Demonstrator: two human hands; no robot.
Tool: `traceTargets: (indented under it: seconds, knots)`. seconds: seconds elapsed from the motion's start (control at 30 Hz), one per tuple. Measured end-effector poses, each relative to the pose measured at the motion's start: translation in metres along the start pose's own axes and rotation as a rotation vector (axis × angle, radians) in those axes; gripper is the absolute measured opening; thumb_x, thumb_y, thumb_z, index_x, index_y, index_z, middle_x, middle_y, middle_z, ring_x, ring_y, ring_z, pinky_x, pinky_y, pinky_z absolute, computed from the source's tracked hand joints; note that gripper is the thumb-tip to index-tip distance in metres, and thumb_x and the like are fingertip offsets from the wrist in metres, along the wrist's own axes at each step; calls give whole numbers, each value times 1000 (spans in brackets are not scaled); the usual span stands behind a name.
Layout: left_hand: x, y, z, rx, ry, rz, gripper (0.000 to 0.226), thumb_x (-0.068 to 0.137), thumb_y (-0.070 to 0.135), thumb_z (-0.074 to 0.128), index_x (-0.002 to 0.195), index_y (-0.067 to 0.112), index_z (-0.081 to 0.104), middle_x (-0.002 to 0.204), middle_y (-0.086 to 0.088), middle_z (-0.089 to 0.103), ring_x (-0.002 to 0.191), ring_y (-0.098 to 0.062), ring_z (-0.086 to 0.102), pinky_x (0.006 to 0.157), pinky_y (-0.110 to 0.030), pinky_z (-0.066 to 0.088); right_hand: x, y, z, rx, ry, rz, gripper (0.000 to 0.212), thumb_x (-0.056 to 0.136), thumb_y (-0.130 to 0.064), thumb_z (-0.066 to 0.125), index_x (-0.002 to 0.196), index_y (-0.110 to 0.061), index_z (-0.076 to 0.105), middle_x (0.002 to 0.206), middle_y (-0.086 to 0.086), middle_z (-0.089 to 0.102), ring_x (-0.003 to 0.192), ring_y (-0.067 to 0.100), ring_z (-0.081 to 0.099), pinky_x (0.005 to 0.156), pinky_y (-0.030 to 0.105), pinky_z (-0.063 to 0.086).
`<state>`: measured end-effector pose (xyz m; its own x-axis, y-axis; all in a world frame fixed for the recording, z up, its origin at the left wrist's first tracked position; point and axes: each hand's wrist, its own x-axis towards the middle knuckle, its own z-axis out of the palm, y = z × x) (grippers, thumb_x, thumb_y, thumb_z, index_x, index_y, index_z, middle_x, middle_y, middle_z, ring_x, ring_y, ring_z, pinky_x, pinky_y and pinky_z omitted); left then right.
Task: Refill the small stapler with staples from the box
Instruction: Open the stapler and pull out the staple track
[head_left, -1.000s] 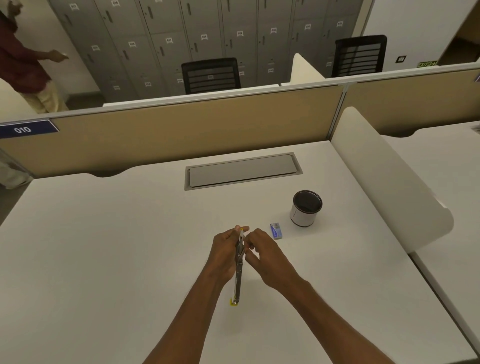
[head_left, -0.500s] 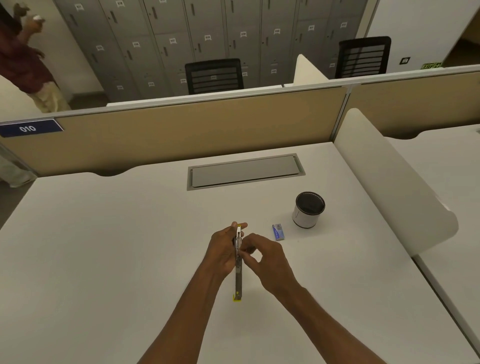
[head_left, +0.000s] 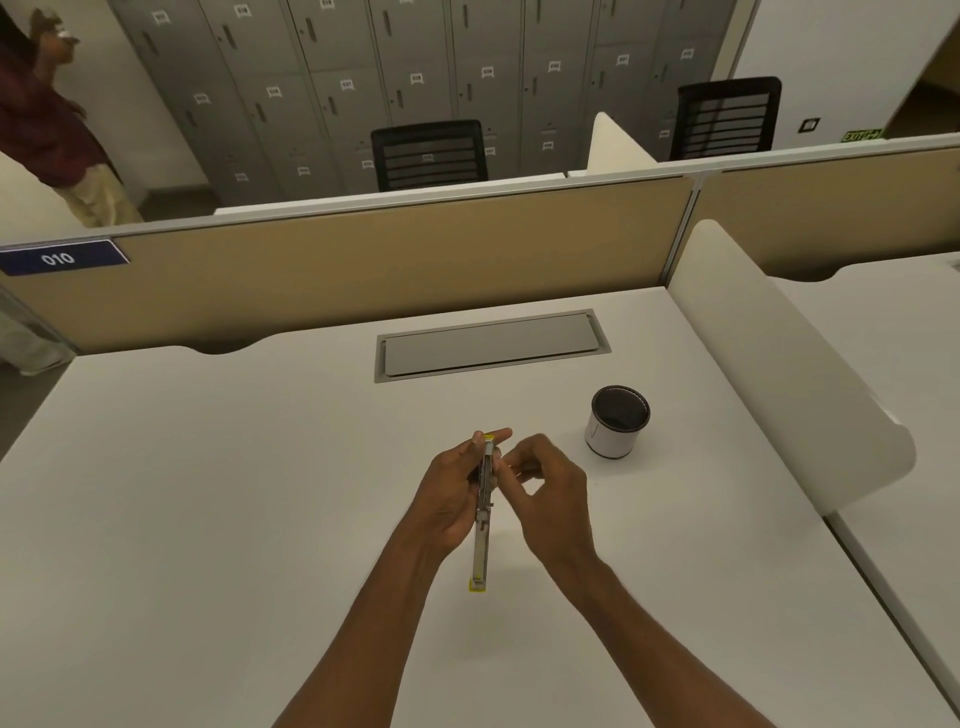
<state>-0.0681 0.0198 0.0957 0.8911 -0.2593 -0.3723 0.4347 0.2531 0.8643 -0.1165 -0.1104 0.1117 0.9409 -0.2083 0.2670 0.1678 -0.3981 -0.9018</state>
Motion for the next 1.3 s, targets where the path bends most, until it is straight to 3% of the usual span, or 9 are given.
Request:
traceTargets:
  seconds: [0.23, 0.4, 0.6, 0.77, 0.9, 1.0, 1.07, 1.17, 1.3]
  knots:
    - [-1, 5, 5, 8, 13, -2, 40, 108, 32, 46, 102, 8, 77, 110, -24, 64, 98, -24, 76, 86, -28, 62, 16, 4, 2, -83, -43, -33, 16, 93, -22, 69, 109, -22, 71, 102, -10, 70, 82, 2, 62, 71, 8, 50]
    - [-3, 8, 7, -23, 36, -48, 43, 110, 33, 41, 124, 5, 70, 110, -7, 79, 106, -22, 75, 105, -37, 52, 12, 9, 0, -319, -79, -225, 22, 93, -24, 66, 111, -16, 75, 111, 1, 74, 103, 14, 67, 91, 25, 55]
    - [-1, 4, 5, 16, 47, -57, 45, 109, 38, 41, 124, 10, 73, 127, -12, 75, 125, -31, 66, 112, -44, 48, 8, 16, -4, -485, -126, -376, 18, 90, -20, 69, 106, -14, 74, 104, 4, 75, 90, 20, 69, 78, 31, 60]
    - [-3, 3, 5, 61, 59, -57, 41, 108, 39, 44, 112, 16, 78, 110, -5, 81, 102, -22, 74, 90, -33, 59, 5, 13, -5, -472, -162, -336, 16, 89, -22, 72, 105, -17, 74, 111, 0, 74, 97, 19, 68, 83, 32, 58]
    - [-6, 1, 7, 81, 68, -64, 41, 108, 39, 44, 114, 15, 77, 101, 0, 80, 91, -16, 72, 80, -27, 55, 2, 7, -5, -461, -173, -236, 16, 92, -21, 70, 107, -17, 73, 111, -2, 73, 103, 16, 67, 97, 9, 34]
    - [-7, -1, 7, 96, 87, -65, 41, 108, 40, 44, 114, 18, 78, 107, -2, 79, 98, -20, 70, 85, -31, 54, -1, 2, -3, -356, -149, -107, 13, 93, -19, 68, 105, -15, 71, 102, -1, 73, 94, 14, 67, 91, -12, 19]
    - [-7, -4, 7, 81, 91, -66, 41, 108, 41, 44, 113, 20, 79, 117, -8, 77, 110, -28, 69, 88, -33, 54, -3, 4, 0, -320, -135, -64, 12, 93, -21, 67, 104, -17, 71, 100, -2, 73, 90, 13, 66, 89, -7, 30]
    - [-8, -6, 9, 47, 118, -77, 41, 108, 40, 45, 110, 18, 80, 115, -12, 76, 108, -29, 68, 85, -33, 54, -5, 9, 5, -294, -137, -29, 14, 93, -24, 67, 105, -19, 70, 100, -2, 73, 88, 11, 65, 85, 19, 53]
    - [-12, -6, 10, 4, 103, -91, 41, 108, 36, 45, 107, 13, 79, 105, -12, 78, 98, -26, 69, 83, -32, 55, -7, 7, 4, -259, -144, -27, 11, 93, -18, 66, 103, -20, 68, 98, -5, 72, 88, 8, 62, 80, 23, 54]
